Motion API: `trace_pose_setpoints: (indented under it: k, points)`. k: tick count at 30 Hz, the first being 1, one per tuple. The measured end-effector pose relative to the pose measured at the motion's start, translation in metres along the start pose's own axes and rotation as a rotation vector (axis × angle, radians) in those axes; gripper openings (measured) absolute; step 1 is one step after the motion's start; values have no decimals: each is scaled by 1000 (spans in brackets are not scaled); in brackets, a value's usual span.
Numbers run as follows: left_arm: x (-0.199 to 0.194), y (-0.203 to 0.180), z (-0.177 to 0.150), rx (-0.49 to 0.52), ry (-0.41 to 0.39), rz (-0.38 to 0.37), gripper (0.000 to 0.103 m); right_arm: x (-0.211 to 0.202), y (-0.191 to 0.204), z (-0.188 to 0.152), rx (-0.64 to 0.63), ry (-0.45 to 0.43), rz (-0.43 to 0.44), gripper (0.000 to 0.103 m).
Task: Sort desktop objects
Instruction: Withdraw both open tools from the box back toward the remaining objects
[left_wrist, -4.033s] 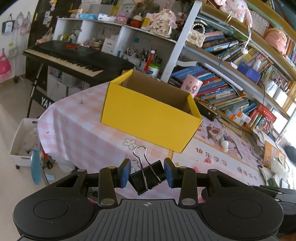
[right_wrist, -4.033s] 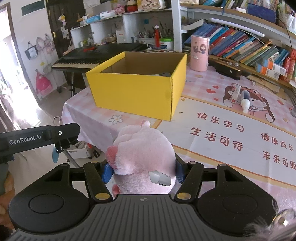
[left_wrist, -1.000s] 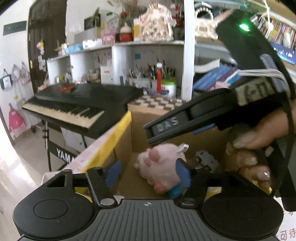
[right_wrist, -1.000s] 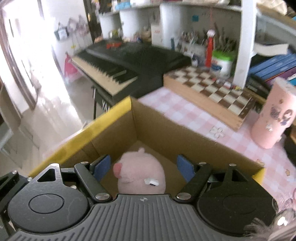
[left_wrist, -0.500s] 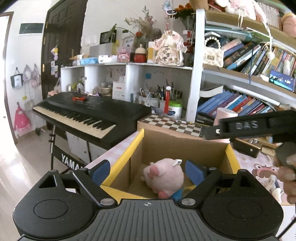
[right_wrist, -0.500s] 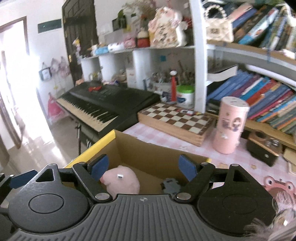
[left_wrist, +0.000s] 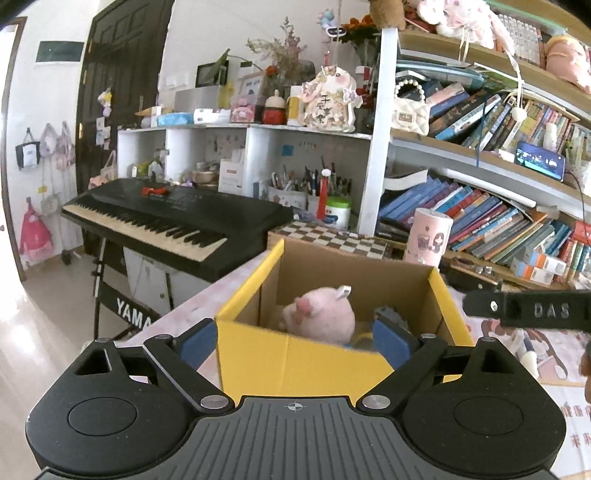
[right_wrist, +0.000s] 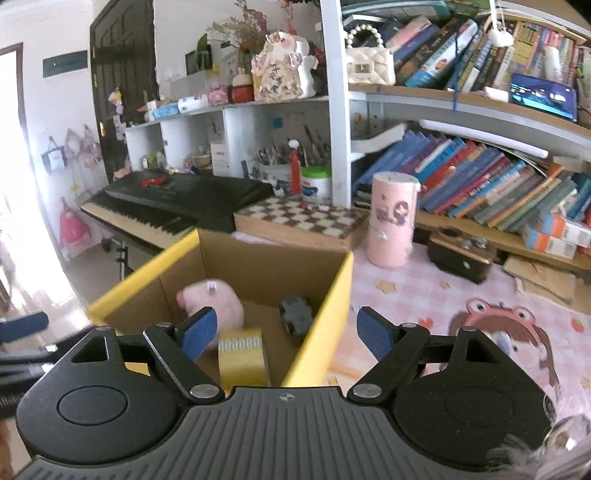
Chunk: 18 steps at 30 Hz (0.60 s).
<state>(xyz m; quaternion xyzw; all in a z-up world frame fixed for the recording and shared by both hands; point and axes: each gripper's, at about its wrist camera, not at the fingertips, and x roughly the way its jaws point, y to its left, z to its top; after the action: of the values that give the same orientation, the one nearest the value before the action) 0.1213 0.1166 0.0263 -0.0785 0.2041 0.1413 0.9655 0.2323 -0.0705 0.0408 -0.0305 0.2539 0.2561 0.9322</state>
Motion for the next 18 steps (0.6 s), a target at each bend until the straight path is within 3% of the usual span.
trace_pose_setpoints:
  k: [18]
  points:
    - [-51,13,-41,30,52,-36,94,-65,43,-77,-4,55,-78,82]
